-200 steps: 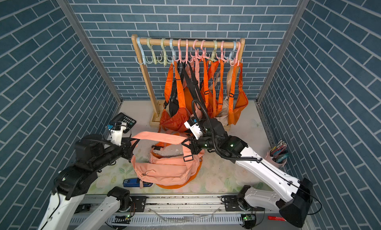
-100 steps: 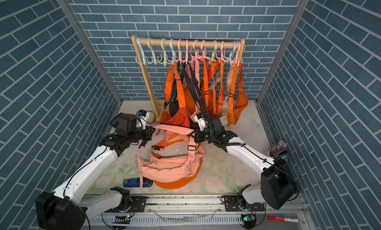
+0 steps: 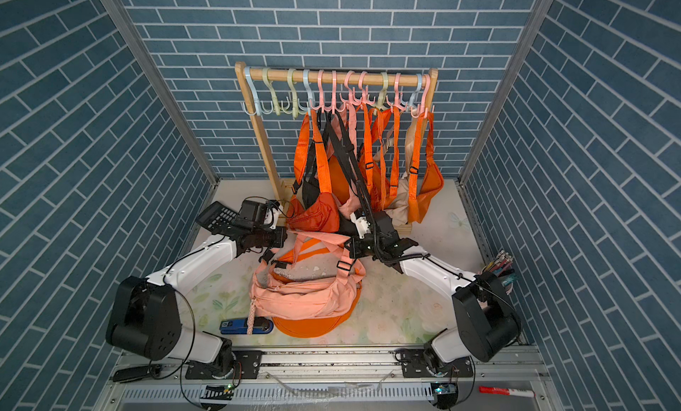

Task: Take the bag off the hook
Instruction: Place the bag inside the bag.

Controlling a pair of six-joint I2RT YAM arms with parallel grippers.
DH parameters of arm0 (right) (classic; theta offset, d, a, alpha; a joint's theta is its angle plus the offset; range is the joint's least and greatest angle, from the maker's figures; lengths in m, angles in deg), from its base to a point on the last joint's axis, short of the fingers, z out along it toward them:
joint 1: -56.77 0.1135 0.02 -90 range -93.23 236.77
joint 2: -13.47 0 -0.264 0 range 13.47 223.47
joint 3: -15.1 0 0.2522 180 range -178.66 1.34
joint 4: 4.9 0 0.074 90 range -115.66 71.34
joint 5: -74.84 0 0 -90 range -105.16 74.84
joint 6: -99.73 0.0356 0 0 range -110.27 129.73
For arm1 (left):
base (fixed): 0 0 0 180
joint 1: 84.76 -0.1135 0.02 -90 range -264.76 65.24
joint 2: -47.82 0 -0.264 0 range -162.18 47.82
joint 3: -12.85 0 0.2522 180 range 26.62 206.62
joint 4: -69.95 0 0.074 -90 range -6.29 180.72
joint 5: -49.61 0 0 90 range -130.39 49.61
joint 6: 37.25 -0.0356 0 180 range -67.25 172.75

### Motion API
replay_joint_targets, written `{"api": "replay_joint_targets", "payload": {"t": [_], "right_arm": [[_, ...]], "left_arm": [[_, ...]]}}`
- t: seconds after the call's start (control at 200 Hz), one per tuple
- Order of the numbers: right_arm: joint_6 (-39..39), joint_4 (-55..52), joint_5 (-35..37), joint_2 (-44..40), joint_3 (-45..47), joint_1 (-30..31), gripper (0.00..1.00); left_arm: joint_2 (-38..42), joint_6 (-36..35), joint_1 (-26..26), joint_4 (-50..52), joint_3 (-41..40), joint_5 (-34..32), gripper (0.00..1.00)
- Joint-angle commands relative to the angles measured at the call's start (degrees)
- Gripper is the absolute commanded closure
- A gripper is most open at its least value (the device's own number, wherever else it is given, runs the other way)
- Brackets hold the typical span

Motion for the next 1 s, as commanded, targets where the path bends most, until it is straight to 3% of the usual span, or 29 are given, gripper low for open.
{"api": "replay_joint_targets", "payload": {"t": [0.0, 0.115, 0.205, 0.375, 0.455, 0.695, 0.75, 0.845, 0.995], "right_arm": [[-0.17, 0.33, 3.35, 0.76, 1.92, -1.49, 1.00], [1.01, 3.29, 1.06, 1.47, 3.46, -1.44, 0.99], [1.99, 5.91, -0.35, 1.66, 5.16, -1.38, 0.84], [2.02, 7.74, -1.57, 1.15, 7.23, -0.86, 0.48], [1.67, 7.41, -1.78, 0.40, 7.32, -0.66, 0.40], [-0.30, 2.62, -1.10, -3.96, 4.97, -0.22, 0.36], [-0.70, 1.46, -0.72, -5.06, 4.40, -0.07, 0.36], [-1.53, -0.90, -0.13, -6.47, 3.05, 0.35, 0.36], [-2.89, -6.81, 0.88, -8.23, -1.14, 1.17, 0.36]], "left_arm": [[-2.60, -0.06, -1.70, 0.69, 0.73, -5.30, 0.88], [-4.34, 0.02, -1.70, 1.07, 0.69, -5.02, 0.74], [-4.72, 0.38, -1.64, 0.87, 0.41, -5.02, 0.66], [-3.92, 0.88, -1.61, 0.84, 0.05, -5.24, 0.55], [-3.35, 0.84, -1.61, 1.34, 0.26, -5.64, 0.50], [1.85, 0.32, -1.61, 4.36, 1.19, -7.95, 0.36], [4.11, 0.15, -1.61, 5.20, 1.53, -8.76, 0.27], [8.36, -0.38, -1.61, 6.78, 2.39, -9.88, 0.01], [13.81, -3.11, -1.44, 10.64, 6.34, -10.12, 0.01]]}}
